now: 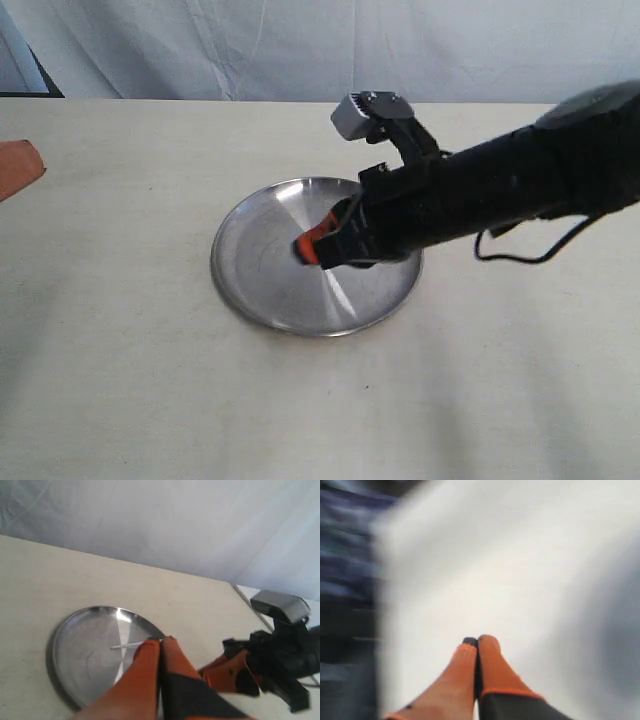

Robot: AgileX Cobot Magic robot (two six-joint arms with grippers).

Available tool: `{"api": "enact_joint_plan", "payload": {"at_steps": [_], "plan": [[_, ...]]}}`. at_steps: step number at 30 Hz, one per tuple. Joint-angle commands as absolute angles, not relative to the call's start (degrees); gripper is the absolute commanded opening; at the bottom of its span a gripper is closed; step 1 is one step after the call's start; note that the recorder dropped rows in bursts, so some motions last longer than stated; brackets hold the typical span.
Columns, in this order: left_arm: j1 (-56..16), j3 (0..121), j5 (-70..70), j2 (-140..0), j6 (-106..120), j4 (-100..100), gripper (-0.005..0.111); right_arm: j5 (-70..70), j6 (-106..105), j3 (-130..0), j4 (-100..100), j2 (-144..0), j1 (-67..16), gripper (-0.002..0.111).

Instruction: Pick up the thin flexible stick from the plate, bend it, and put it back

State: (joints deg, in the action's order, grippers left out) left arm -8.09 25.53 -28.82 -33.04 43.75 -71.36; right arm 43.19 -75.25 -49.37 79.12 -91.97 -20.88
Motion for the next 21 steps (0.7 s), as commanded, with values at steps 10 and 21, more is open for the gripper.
{"api": "enact_joint_plan", "payload": {"at_steps": [10,21], "plan": [[-8.2,25.8,-34.2,-36.8,44.0,-56.4,0.000,48.4,-25.5,-79.0,-1.6,-106.1,-20.0,0.009],[-8.2,25.8,-34.9,-37.4,43.9,-56.5,0.000,47.1,-22.4,-81.9,-8.6,-116.9,-20.1,0.060]]}}
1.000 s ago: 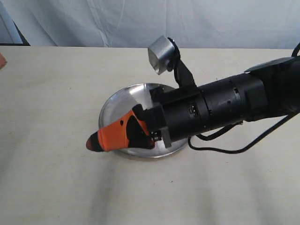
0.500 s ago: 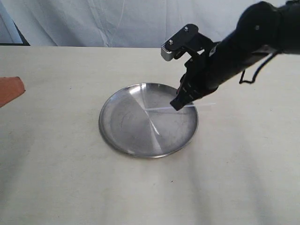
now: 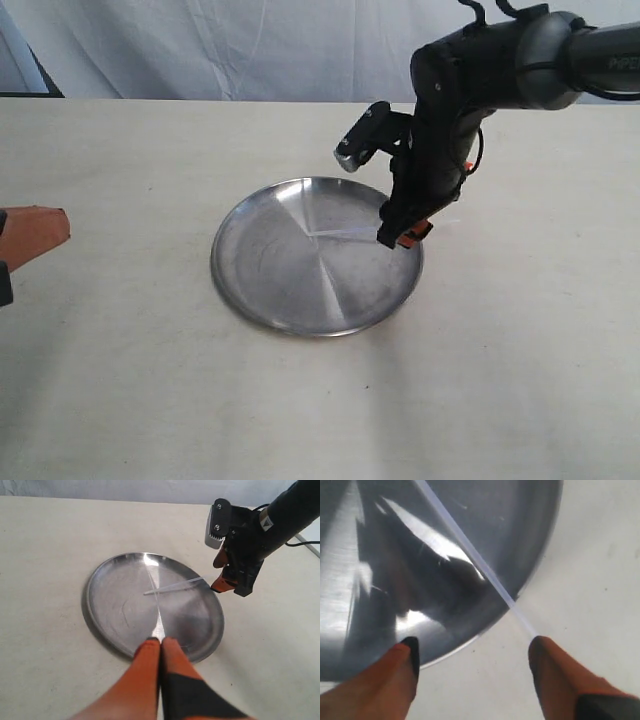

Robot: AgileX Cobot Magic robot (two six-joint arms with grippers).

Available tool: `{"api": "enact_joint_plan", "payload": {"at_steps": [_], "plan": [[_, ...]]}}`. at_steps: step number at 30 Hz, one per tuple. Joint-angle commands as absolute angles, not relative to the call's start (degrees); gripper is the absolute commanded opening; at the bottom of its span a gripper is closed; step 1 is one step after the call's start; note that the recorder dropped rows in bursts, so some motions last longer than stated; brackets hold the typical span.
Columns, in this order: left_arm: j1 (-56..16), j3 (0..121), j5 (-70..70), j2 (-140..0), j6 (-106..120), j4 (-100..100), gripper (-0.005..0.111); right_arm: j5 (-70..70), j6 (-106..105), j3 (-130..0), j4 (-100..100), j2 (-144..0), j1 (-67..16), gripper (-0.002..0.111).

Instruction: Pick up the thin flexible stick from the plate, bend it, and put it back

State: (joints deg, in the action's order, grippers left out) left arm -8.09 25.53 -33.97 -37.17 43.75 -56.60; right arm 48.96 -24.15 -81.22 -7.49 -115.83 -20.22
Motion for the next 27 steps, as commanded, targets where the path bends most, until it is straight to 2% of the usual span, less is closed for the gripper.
{"api": "enact_joint_plan", "payload": {"at_steps": [1,17,20,21,22,24,27], "plan": [[-8.2,25.8,-34.9,-37.4,43.9,-56.5,0.000,46.6,-22.4,-81.9,-8.5,-116.9,-20.1,0.059],[-8.2,25.8,-34.4,-37.4,43.9,-56.5,0.000,42.8,-22.7,-81.9,-8.9,-122.3,-23.4,0.059],[-8.2,25.8,-34.4,-37.4,43.9,-56.5,0.000,42.7,-22.7,-81.9,-11.1,-123.1,-23.3,0.052],[-8.2,25.8,-34.4,-37.4,43.9,-56.5,0.000,42.7,-22.7,-81.9,-12.5,-123.5,-23.3,0.047],[-8.2,25.8,-34.4,-37.4,43.9,-56.5,0.000,42.8,-22.0,-81.9,-13.8,-123.8,-23.3,0.038],[-8.2,25.7,-34.4,-37.4,43.9,-56.5,0.000,42.8,-21.9,-82.0,-12.1,-123.4,-23.3,0.032],[-8.2,25.7,-33.9,-37.4,43.9,-56.5,0.000,43.2,-21.9,-82.0,-7.1,-122.3,-23.4,0.041]]}}
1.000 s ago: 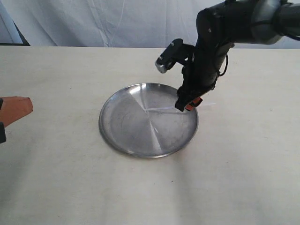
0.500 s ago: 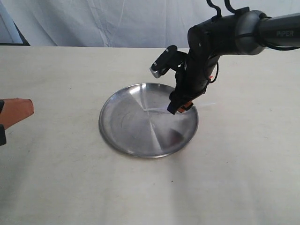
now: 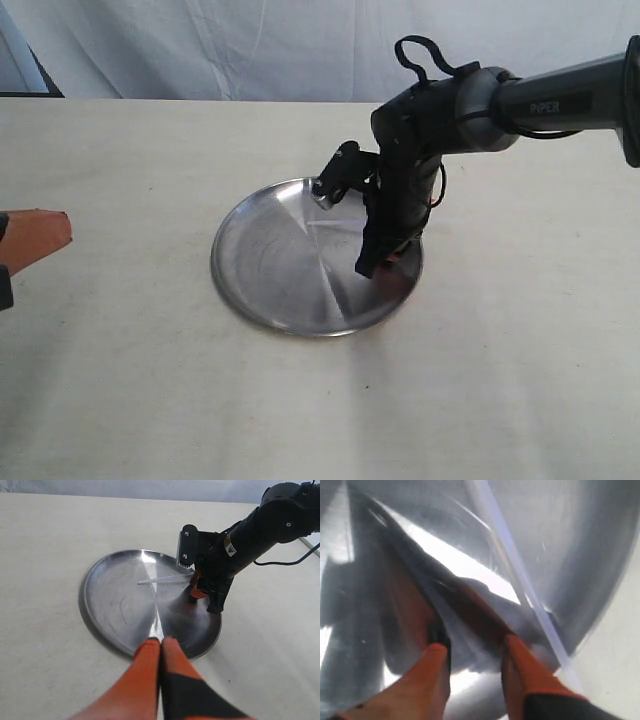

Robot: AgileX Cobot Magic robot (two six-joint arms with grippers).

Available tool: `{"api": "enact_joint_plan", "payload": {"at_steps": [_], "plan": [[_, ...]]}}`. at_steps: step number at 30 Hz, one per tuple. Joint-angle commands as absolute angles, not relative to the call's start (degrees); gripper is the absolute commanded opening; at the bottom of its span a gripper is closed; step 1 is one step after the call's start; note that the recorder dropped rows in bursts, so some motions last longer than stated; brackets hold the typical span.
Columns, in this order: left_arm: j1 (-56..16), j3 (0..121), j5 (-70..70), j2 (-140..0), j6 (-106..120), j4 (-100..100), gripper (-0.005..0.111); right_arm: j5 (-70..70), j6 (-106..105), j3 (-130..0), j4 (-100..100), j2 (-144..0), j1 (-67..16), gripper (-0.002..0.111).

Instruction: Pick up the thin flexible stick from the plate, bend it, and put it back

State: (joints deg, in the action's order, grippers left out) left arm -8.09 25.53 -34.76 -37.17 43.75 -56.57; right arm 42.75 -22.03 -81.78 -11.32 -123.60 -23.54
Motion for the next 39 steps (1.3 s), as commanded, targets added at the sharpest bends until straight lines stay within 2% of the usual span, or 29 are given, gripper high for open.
{"api": "enact_joint_plan", "payload": {"at_steps": [1,3,9,13,20,25,29,39], "plan": [[-8.2,25.7,-33.7,-37.4,43.9,-56.5,0.000,43.3,-22.5,-82.0,-4.7,-121.5,-23.4,0.047],[-8.2,25.7,-33.4,-37.4,43.9,-56.5,0.000,43.8,-22.5,-82.0,-4.4,-119.9,-23.4,0.052],[-8.2,25.7,-33.4,-37.4,43.9,-56.5,0.000,39.7,-22.5,-82.0,-12.6,-117.9,-23.4,0.052],[-8.2,25.7,-33.4,-37.4,43.9,-56.5,0.000,45.3,-11.8,-82.0,-23.0,-117.9,-23.3,0.051],[-8.2,25.7,-33.4,-37.4,43.9,-55.9,0.000,46.8,-12.1,-82.0,-28.3,-114.9,-22.6,0.051],[-8.2,25.7,-33.4,-37.4,43.9,-54.3,0.000,44.0,-18.2,-82.0,-18.8,-116.2,-18.4,0.046],[-8.2,25.7,-33.4,-37.4,43.9,-54.3,0.000,43.9,-24.3,-82.0,-9.5,-116.5,-17.3,0.046],[-8.2,25.7,-33.4,-37.4,43.9,-54.2,0.000,41.8,-25.0,-82.0,-6.9,-119.6,-17.3,0.047]]}}
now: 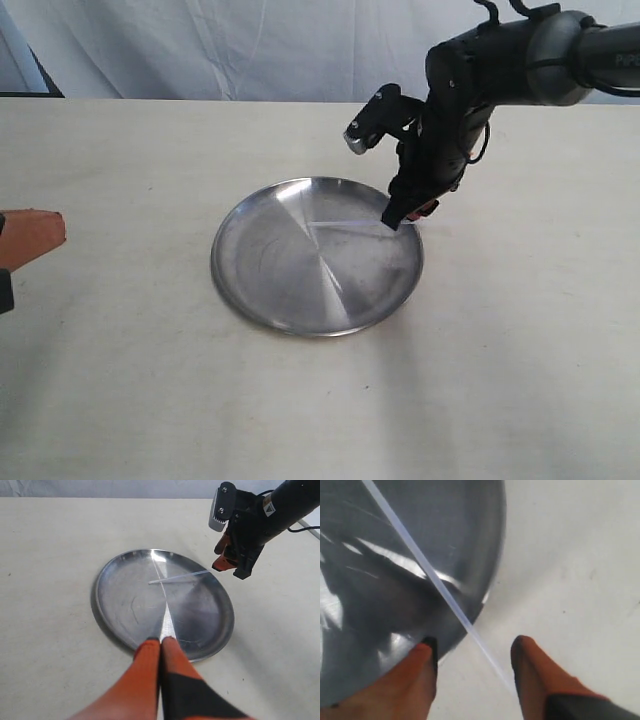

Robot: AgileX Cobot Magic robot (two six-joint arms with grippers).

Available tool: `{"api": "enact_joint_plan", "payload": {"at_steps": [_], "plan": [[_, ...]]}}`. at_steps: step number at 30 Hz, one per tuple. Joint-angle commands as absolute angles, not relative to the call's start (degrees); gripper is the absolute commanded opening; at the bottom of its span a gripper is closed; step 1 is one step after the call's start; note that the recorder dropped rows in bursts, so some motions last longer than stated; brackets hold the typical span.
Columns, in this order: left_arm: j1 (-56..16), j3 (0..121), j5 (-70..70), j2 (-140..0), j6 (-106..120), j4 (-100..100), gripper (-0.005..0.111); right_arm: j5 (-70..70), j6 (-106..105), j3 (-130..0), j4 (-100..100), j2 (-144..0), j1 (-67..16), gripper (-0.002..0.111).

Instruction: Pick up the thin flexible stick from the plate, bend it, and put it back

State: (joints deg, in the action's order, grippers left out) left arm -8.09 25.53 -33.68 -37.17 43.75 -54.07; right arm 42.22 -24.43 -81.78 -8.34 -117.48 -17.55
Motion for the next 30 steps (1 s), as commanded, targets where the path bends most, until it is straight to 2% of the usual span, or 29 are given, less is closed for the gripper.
{"api": "enact_joint_plan", "payload": {"at_steps": [1,15,18,22,23,30], "plan": [[-8.2,25.7,-33.4,-37.4,43.9,-54.2,0.000,41.7,-25.0,-82.0,-6.9,-120.1,-17.3,0.047],[-8.2,25.7,-33.3,-37.4,43.9,-54.1,0.000,40.1,-24.9,-82.0,-7.1,-124.0,-17.3,0.045],[-8.2,25.7,-33.1,-37.4,43.9,-54.1,0.000,40.1,-24.9,-82.0,-7.1,-124.2,-17.3,0.033],[-8.2,25.7,-32.8,-37.4,43.9,-54.0,0.000,40.0,-24.9,-82.0,-7.1,-123.7,-17.3,0.003],[-8.2,25.7,-32.6,-37.4,43.9,-54.0,0.000,39.9,-24.9,-82.0,-7.1,-123.6,-17.3,0.000],[-8.2,25.7,-32.5,-37.4,43.9,-53.3,0.000,40.4,-24.9,-82.0,-7.1,-123.6,-17.3,-0.001]]}}
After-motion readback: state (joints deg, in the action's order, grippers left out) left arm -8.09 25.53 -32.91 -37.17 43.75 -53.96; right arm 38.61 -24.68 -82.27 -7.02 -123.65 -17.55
